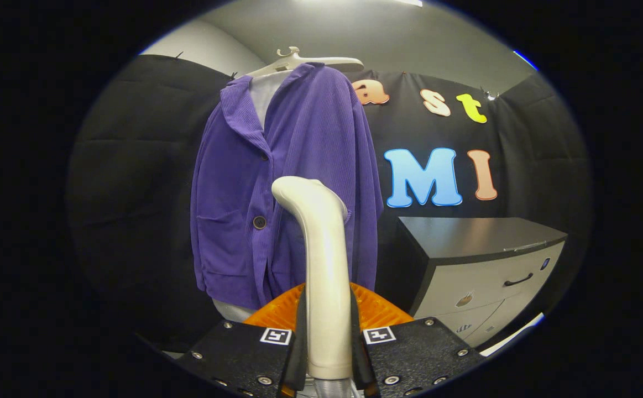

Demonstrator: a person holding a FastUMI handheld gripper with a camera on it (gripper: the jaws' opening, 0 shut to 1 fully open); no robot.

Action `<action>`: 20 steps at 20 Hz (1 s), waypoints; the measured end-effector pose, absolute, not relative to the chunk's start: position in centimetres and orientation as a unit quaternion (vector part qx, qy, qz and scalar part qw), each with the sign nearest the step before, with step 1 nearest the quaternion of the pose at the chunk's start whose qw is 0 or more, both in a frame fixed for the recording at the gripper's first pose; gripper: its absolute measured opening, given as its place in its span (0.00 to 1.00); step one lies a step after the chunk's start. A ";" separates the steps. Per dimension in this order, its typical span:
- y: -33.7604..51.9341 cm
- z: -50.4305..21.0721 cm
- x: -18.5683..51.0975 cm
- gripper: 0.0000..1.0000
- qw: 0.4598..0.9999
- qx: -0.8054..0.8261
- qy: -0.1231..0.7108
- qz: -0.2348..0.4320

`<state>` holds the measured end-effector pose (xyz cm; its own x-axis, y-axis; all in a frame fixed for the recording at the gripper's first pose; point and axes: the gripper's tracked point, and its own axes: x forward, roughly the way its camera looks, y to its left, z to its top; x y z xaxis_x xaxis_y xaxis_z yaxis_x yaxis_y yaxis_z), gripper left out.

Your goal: Iron the clothes twice with a garment steamer, once on the left side and once on the right side.

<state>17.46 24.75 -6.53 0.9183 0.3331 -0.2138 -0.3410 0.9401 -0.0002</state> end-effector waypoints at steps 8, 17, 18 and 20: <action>24.3 -11.8 14.6 0.33 0.974 -0.024 0.150 0.166; 24.3 -17.4 11.0 0.33 0.960 -0.040 0.211 0.181; 24.3 -17.6 10.6 0.33 0.959 -0.041 0.214 0.182; 24.1 -17.2 9.7 0.33 0.960 -0.033 0.209 0.185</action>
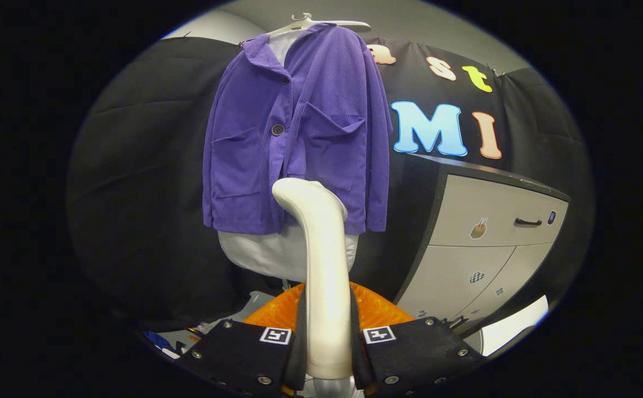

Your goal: Iron the clothes twice with a garment steamer, once on the left side and once on the right side.

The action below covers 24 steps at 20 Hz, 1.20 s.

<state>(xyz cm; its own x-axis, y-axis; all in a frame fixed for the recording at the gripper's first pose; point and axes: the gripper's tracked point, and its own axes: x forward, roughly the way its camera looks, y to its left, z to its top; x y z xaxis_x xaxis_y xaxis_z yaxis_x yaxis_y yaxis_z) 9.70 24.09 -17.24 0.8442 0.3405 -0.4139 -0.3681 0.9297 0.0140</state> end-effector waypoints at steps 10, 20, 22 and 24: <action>24.9 -4.9 8.2 0.33 0.971 0.001 0.097 0.217; 28.1 8.0 9.1 0.33 0.968 0.022 -0.012 0.248; 29.1 10.3 9.6 0.33 0.967 0.027 -0.030 0.252; 30.1 12.8 10.2 0.33 0.965 0.030 -0.051 0.255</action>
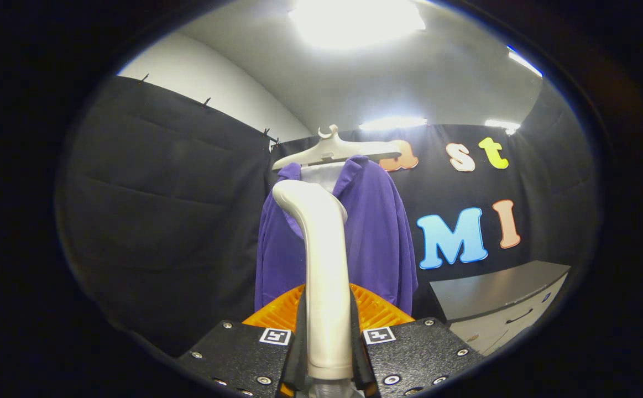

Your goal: Iron the clothes twice with a garment steamer, once on the left side and once on the right side.

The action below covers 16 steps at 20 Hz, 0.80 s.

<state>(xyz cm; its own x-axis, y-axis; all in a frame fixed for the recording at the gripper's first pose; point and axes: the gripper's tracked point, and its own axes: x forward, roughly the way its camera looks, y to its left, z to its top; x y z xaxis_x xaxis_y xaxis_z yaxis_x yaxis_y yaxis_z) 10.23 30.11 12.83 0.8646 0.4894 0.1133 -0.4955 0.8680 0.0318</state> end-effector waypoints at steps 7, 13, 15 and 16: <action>34.7 19.7 13.1 0.33 0.957 0.036 -0.098 0.270; 39.2 20.7 16.6 0.33 0.956 0.028 -0.095 0.275; 40.4 20.0 18.1 0.33 0.959 0.019 -0.085 0.271; 41.1 19.6 18.7 0.33 0.959 0.013 -0.077 0.271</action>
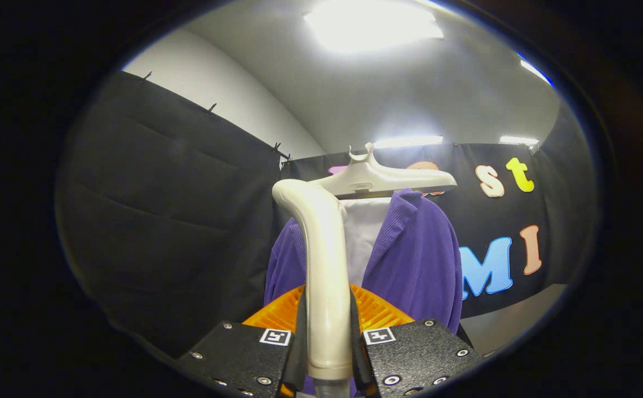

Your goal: Iron the clothes twice with a garment steamer, once on the left side and once on the right side.

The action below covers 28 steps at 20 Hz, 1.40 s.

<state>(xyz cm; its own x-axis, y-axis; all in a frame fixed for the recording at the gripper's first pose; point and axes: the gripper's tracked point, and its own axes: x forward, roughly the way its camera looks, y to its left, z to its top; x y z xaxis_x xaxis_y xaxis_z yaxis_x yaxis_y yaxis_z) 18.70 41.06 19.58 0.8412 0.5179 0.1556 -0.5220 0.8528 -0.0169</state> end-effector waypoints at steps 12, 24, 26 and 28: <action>42.2 11.8 19.8 0.33 0.961 -0.029 -0.018 0.274; 39.3 3.3 16.8 0.33 0.957 -0.064 0.027 0.280; 39.2 1.8 16.3 0.33 0.957 -0.064 0.041 0.281; 39.1 -0.8 16.0 0.33 0.955 -0.064 0.071 0.280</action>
